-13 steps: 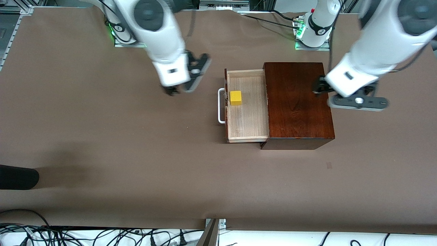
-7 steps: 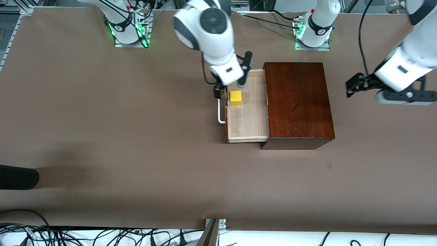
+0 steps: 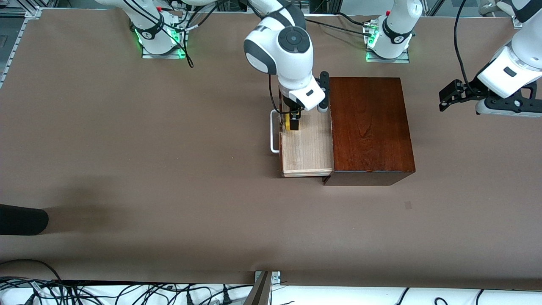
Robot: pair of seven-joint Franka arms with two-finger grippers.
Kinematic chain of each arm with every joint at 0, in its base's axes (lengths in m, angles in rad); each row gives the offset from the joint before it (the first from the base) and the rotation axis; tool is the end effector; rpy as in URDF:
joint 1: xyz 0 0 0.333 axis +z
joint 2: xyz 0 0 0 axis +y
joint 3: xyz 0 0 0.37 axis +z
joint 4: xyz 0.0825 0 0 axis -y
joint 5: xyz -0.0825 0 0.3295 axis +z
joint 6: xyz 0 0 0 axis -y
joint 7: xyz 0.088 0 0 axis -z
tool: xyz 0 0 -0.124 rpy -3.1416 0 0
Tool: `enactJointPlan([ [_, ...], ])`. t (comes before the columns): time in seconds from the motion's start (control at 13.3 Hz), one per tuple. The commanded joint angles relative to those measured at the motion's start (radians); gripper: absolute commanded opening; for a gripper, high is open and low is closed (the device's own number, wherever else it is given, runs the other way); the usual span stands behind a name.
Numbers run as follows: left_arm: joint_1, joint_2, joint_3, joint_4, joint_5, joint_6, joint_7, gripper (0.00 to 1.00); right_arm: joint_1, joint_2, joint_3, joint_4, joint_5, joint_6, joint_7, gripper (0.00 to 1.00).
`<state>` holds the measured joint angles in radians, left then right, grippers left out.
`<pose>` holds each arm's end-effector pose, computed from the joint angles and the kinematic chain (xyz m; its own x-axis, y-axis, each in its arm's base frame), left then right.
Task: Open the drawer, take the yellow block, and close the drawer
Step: 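Lower the right gripper into the drawer and grasp the yellow cube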
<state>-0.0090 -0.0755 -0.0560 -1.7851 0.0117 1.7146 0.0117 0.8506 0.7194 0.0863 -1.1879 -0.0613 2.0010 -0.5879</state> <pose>0.4798 -0.0311 0.6207 0.9969 -0.0782 0.0047 -0.0781 -0.9968 -0.0159 0.4601 0.5838 0.4119 0.0448 0.9958 0.0793 0.9973 -0.0492 0.0541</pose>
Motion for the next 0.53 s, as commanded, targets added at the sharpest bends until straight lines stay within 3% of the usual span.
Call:
enactJointPlan([
  [0.0, -0.005, 0.005, -0.001, 0.003, 0.019, 0.016, 0.017, 1.00, 0.008, 0.029, -0.008, 0.039, -0.023, -0.018, -0.078, 1.00],
  [0.45, -0.008, 0.006, -0.013, 0.019, 0.019, 0.014, 0.021, 1.00, 0.013, 0.061, -0.008, 0.033, -0.038, -0.018, -0.079, 1.00],
])
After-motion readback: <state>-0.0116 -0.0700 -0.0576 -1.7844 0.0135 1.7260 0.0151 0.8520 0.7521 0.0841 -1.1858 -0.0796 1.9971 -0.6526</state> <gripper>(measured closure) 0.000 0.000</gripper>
